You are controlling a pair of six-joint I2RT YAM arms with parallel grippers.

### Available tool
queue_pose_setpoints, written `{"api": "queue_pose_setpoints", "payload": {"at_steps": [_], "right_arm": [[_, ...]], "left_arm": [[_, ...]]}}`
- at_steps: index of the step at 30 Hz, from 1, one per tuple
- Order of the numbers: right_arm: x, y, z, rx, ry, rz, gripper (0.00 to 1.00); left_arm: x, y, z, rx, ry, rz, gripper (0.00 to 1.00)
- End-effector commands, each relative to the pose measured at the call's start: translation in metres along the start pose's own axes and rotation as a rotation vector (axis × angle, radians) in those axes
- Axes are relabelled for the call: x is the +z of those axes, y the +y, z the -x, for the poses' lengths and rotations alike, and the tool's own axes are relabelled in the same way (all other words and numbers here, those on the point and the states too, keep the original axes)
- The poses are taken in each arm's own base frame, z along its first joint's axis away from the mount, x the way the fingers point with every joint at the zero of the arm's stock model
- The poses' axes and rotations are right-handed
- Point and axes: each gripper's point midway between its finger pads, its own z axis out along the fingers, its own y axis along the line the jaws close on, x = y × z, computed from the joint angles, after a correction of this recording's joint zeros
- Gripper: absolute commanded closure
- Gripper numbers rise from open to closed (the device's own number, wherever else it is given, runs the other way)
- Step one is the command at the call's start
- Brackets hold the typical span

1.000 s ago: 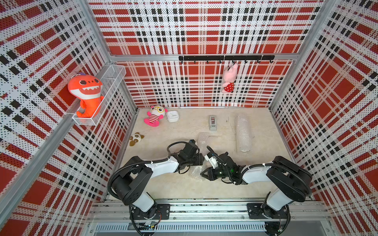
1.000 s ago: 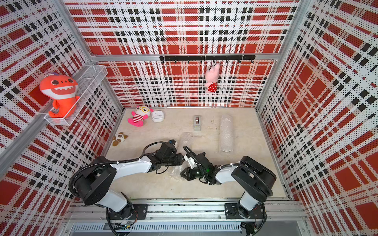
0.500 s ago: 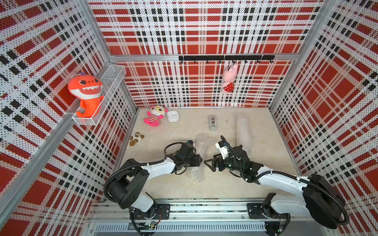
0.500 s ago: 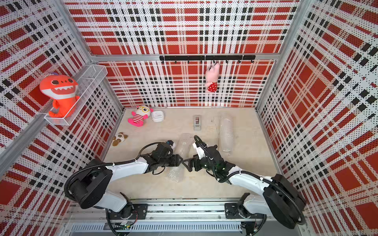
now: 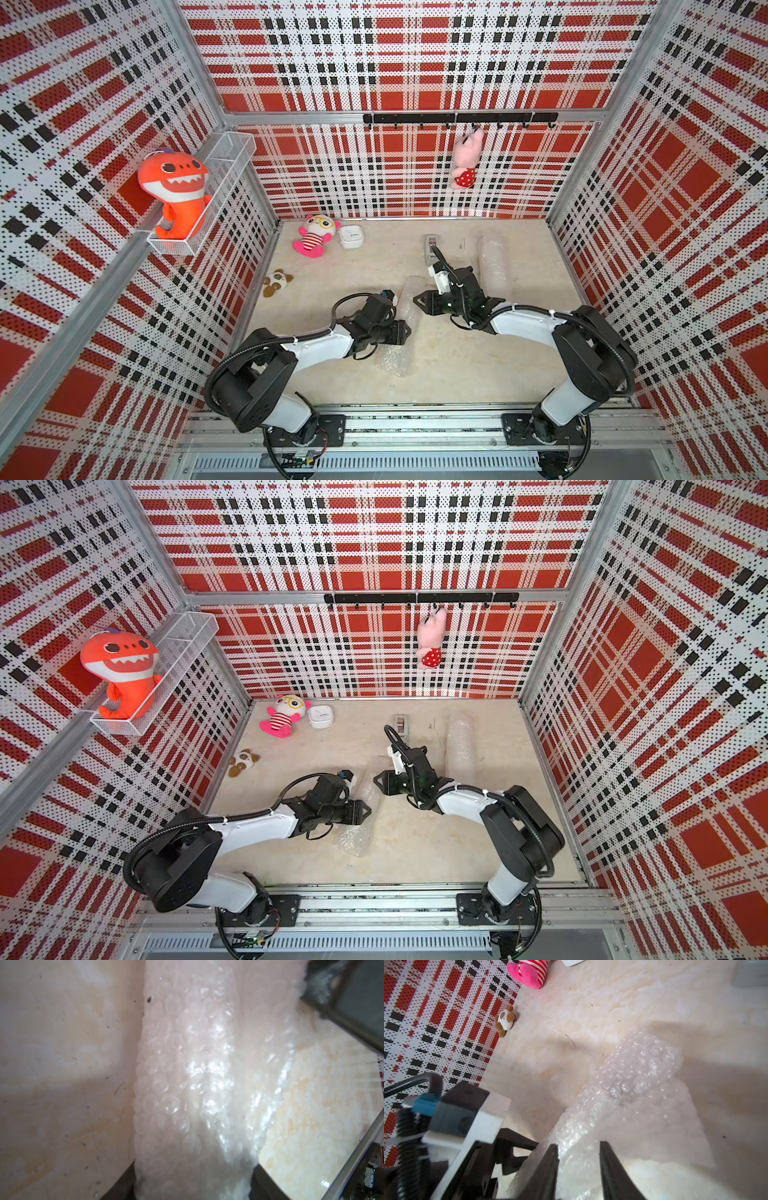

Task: Wrap vases in bubble wrap
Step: Wrap the vase in bubble wrap, then tear off the tape using the Tape Cutter.

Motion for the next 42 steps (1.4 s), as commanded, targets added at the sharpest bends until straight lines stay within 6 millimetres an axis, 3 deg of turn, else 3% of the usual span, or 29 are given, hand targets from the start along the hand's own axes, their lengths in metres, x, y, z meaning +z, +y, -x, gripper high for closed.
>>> {"api": "queue_pose_setpoints", "payload": {"at_steps": [1,6,10,12,15,18,22,25,31,34,42], "right_arm": [[0.017,-0.004,0.015,0.003,-0.034,-0.011,0.71],[0.052,-0.012,0.013,0.009,0.001,0.017,0.78],[0.051,-0.013,0.015,-0.031,-0.002,0.003,0.79],[0.041,-0.010,0.027,-0.095,-0.018,-0.035,0.77],[0.018,0.005,0.050,-0.175,-0.064,-0.056,0.64],[-0.005,0.009,0.073,-0.250,-0.126,-0.116,0.59],[-0.038,-0.003,0.109,-0.329,-0.256,-0.276,0.53],[-0.046,-0.019,0.131,-0.280,-0.268,-0.306,0.51],[-0.036,-0.071,0.155,-0.042,-0.176,-0.299,0.45],[-0.026,-0.088,0.166,0.045,-0.139,-0.242,0.41],[0.017,-0.110,0.178,0.149,-0.064,-0.213,0.40]], "left_arm": [[-0.003,-0.017,-0.006,0.061,0.020,-0.075,0.67],[-0.001,-0.024,-0.012,0.092,0.040,-0.112,0.69],[-0.001,-0.021,-0.011,0.084,0.036,-0.099,0.72],[-0.003,-0.016,-0.009,0.074,0.026,-0.073,0.74],[-0.007,-0.009,-0.007,0.067,0.013,-0.027,0.76],[-0.010,-0.007,-0.005,0.087,0.006,-0.013,0.77],[-0.010,-0.013,0.001,0.121,-0.002,-0.027,0.79],[-0.008,-0.013,0.001,0.130,0.005,-0.030,0.80],[-0.009,-0.014,0.003,0.138,0.001,-0.041,0.81],[-0.009,-0.013,0.004,0.145,0.007,-0.038,0.82],[-0.008,-0.016,0.004,0.150,0.013,-0.058,0.83]]}}
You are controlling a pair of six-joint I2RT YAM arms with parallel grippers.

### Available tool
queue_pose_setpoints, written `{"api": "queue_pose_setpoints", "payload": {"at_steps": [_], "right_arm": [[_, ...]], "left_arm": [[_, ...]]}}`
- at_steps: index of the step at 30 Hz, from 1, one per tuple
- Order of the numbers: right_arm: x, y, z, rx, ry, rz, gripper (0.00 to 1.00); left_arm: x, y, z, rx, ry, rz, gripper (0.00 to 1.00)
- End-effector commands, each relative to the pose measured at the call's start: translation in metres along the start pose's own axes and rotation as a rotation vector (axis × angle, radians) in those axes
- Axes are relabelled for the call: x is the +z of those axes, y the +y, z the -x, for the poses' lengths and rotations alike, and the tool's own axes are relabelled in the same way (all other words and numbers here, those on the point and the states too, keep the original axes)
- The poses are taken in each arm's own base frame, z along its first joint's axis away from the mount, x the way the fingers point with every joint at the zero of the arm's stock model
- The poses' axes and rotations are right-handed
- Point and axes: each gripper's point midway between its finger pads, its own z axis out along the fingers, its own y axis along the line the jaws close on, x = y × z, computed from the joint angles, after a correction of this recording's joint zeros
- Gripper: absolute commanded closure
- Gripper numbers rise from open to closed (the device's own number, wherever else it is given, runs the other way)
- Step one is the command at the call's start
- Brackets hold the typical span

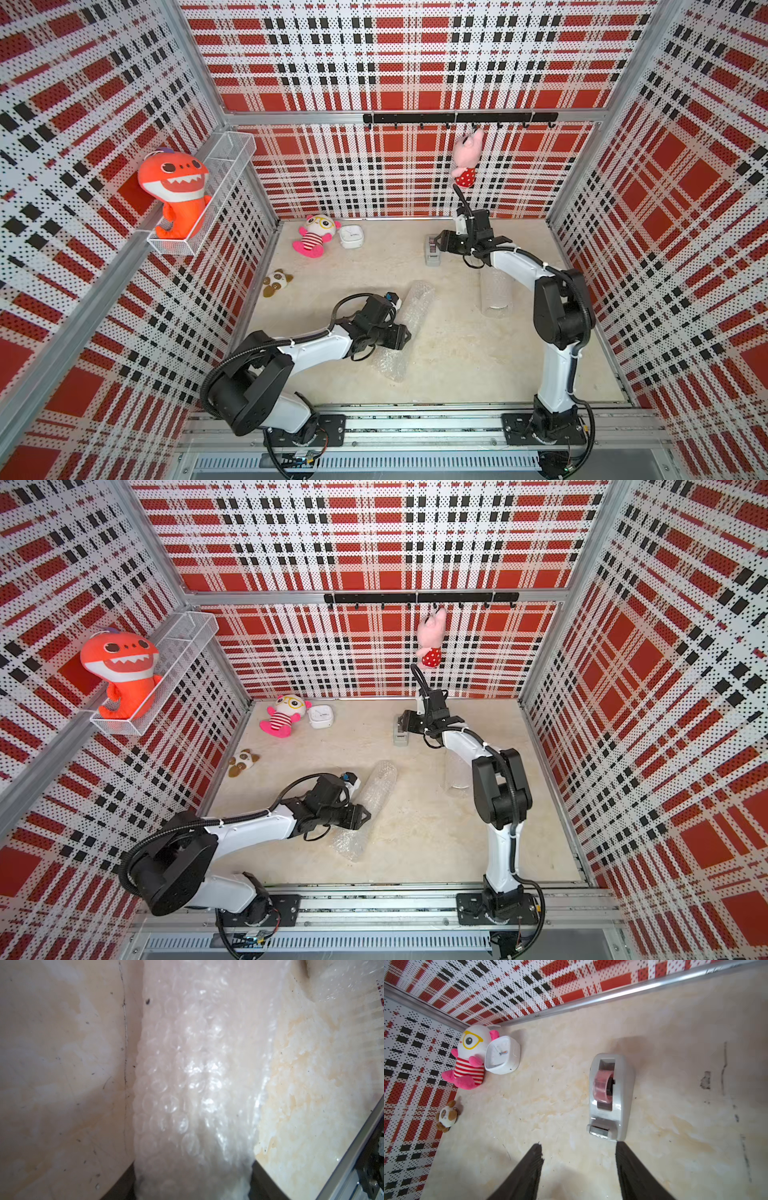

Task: Wrap vases in bubble wrap
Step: Tear off the tape using the Tape Cutter.

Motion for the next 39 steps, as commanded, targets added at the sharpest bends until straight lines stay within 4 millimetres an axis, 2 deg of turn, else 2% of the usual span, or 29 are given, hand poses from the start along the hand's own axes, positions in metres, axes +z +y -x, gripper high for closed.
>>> {"api": "queue_pose_setpoints", "payload": {"at_steps": [1,4,10,17,23,32,39], "right_arm": [[0.013,0.007,-0.002,0.041,0.060,0.023,0.40],[0.029,0.003,-0.002,0.041,0.096,0.014,0.40],[0.047,-0.023,-0.007,0.077,0.130,-0.038,0.41],[0.069,-0.026,-0.018,0.084,0.185,-0.007,0.42],[0.075,-0.023,-0.024,0.090,0.211,0.031,0.44],[0.072,-0.021,-0.044,0.111,0.268,0.081,0.45],[0.082,-0.022,-0.049,0.131,0.307,0.162,0.51]], "left_arm": [[-0.003,-0.011,0.014,0.032,-0.026,-0.043,0.83],[-0.002,-0.010,0.013,0.030,-0.023,-0.037,0.83],[-0.002,-0.012,0.018,0.030,-0.035,-0.043,0.85],[0.001,-0.012,0.020,0.020,-0.034,-0.046,0.89],[0.002,-0.012,0.020,0.015,-0.033,-0.051,0.92],[0.004,-0.014,0.021,0.022,-0.026,-0.060,0.94],[0.003,-0.015,0.022,0.022,-0.027,-0.061,0.96]]}}
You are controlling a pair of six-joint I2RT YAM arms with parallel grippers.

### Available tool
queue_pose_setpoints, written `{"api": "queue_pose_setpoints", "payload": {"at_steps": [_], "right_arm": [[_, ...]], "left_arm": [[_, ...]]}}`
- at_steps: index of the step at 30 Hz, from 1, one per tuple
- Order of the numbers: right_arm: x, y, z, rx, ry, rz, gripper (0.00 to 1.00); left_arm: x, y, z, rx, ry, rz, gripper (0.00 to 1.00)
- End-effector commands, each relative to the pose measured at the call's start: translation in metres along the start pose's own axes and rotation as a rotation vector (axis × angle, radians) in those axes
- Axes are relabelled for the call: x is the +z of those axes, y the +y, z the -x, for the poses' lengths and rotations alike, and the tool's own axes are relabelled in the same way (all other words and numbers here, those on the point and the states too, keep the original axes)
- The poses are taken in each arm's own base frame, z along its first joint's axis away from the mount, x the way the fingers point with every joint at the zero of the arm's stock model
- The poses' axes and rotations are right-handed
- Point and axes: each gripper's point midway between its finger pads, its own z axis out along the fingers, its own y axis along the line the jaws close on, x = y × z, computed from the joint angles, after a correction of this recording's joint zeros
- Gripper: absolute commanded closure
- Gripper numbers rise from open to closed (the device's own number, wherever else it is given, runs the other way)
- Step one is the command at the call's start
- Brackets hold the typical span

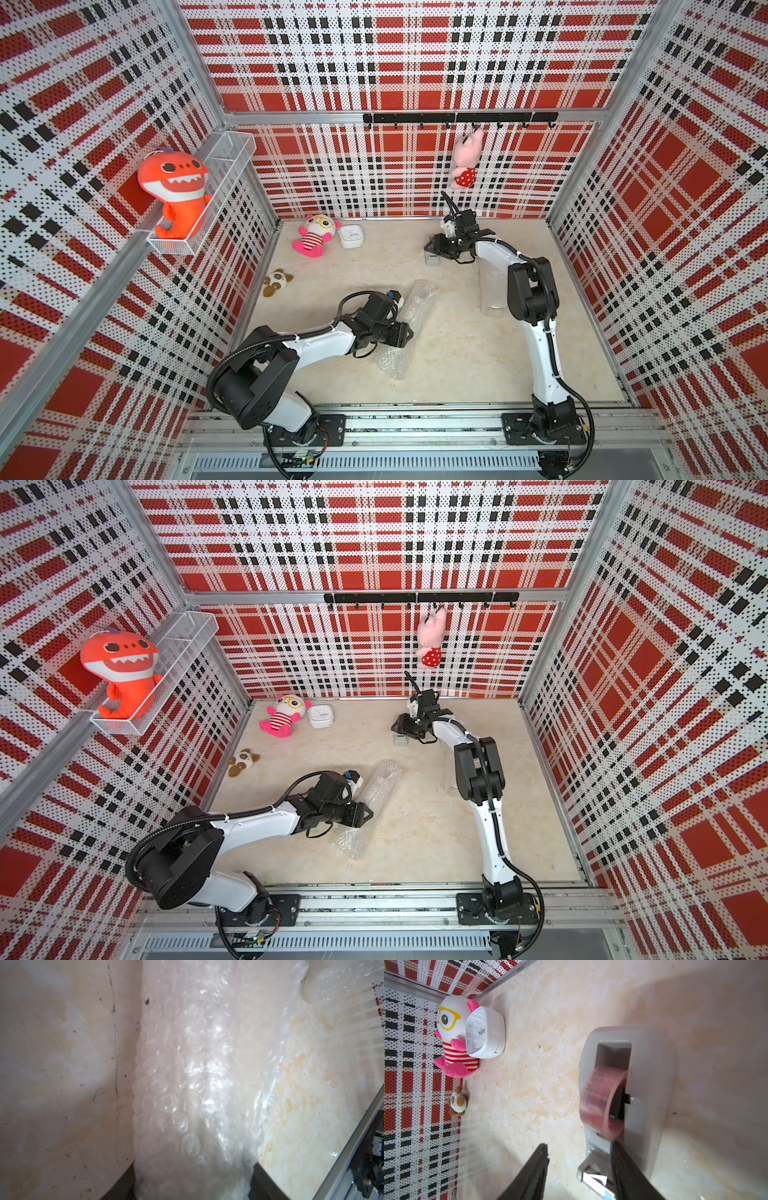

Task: Wrap vases in bubble wrap
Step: Tear off the tape using the Tape Cutter.

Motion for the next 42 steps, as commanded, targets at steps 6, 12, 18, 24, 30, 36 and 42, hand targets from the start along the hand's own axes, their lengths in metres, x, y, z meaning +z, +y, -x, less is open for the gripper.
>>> {"api": "queue_pose_setpoints", "payload": {"at_steps": [6,12,18,24,30,36,42], "right_arm": [[0.013,-0.008,-0.025,0.022,0.103,0.070,0.55],[0.015,-0.012,-0.026,0.033,0.111,0.097,0.62],[0.006,-0.006,-0.022,0.033,0.090,0.124,0.74],[0.001,-0.005,-0.016,0.049,0.076,0.139,0.83],[-0.013,0.009,-0.002,0.068,0.030,0.165,0.93],[-0.033,0.026,0.011,0.089,-0.014,0.224,1.00],[-0.053,0.046,0.009,0.086,-0.039,0.290,1.00]], "left_arm": [[-0.002,-0.008,0.015,0.015,-0.038,-0.031,0.96],[-0.003,-0.008,0.017,0.010,-0.043,-0.029,0.96],[-0.005,-0.007,0.017,0.006,-0.047,-0.023,0.95],[-0.006,-0.007,0.018,0.004,-0.052,-0.027,0.95],[-0.007,-0.006,0.019,0.001,-0.055,-0.026,0.95],[-0.007,-0.005,0.019,-0.005,-0.056,-0.026,0.95],[-0.011,-0.001,0.019,-0.023,-0.075,-0.012,0.95]]}}
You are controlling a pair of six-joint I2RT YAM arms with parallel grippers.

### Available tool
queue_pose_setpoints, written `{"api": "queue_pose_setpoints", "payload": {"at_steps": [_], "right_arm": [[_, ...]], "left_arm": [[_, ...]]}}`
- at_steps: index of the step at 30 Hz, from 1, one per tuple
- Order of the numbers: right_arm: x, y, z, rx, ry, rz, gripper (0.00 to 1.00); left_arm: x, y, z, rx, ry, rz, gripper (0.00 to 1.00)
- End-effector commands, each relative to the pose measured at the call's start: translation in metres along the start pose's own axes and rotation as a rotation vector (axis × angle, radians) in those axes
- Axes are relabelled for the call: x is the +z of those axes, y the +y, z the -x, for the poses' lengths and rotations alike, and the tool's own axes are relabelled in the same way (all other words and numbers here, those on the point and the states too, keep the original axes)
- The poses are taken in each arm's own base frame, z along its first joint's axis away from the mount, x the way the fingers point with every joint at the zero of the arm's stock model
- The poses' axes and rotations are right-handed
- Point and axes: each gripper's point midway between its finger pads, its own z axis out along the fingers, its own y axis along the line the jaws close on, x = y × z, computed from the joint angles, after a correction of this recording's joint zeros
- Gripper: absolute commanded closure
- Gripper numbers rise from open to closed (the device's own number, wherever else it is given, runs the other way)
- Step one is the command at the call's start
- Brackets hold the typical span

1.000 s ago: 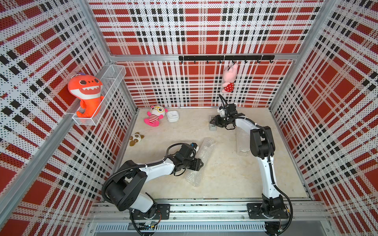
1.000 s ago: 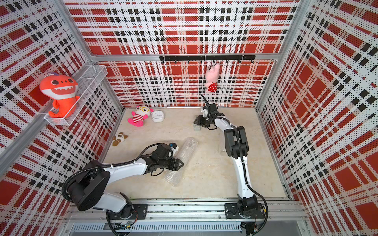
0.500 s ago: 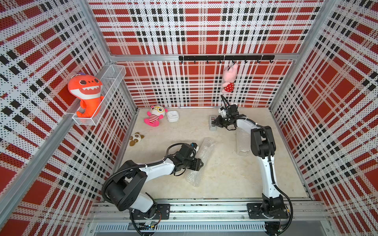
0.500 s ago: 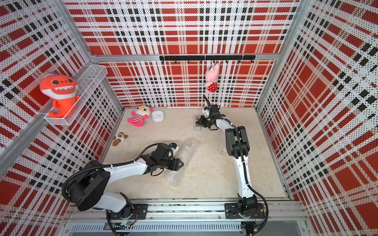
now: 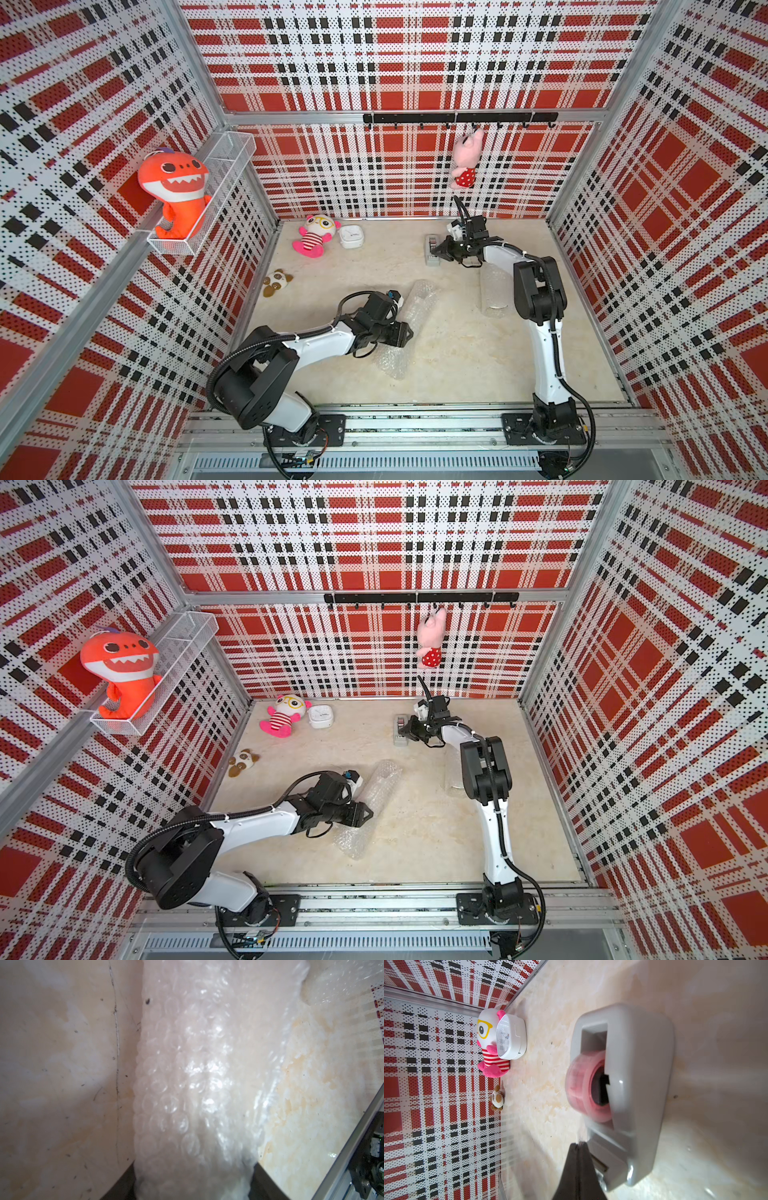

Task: Wrap vases in bubble wrap
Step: Tear off the tape using the Tape Cutter.

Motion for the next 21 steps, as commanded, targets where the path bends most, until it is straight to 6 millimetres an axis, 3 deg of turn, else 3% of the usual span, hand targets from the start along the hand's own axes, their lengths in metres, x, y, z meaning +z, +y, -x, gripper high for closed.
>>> {"api": "queue_pose_setpoints", "payload": {"at_steps": [1,10,14,21], "right_arm": [[-0.032,0.056,0.008,-0.061,-0.031,0.127,1.00],[-0.028,0.038,-0.029,-0.039,0.016,0.096,1.00],[-0.027,0.024,-0.038,-0.031,0.025,0.052,1.00],[-0.020,0.018,-0.057,-0.034,0.066,0.030,1.00]], "left_arm": [[-0.010,-0.003,0.016,-0.007,-0.067,-0.014,0.95],[-0.011,0.002,0.014,-0.027,-0.075,-0.017,0.95],[-0.012,0.002,0.013,-0.027,-0.076,-0.017,0.96],[-0.012,0.004,0.011,-0.033,-0.073,-0.015,0.96]]}}
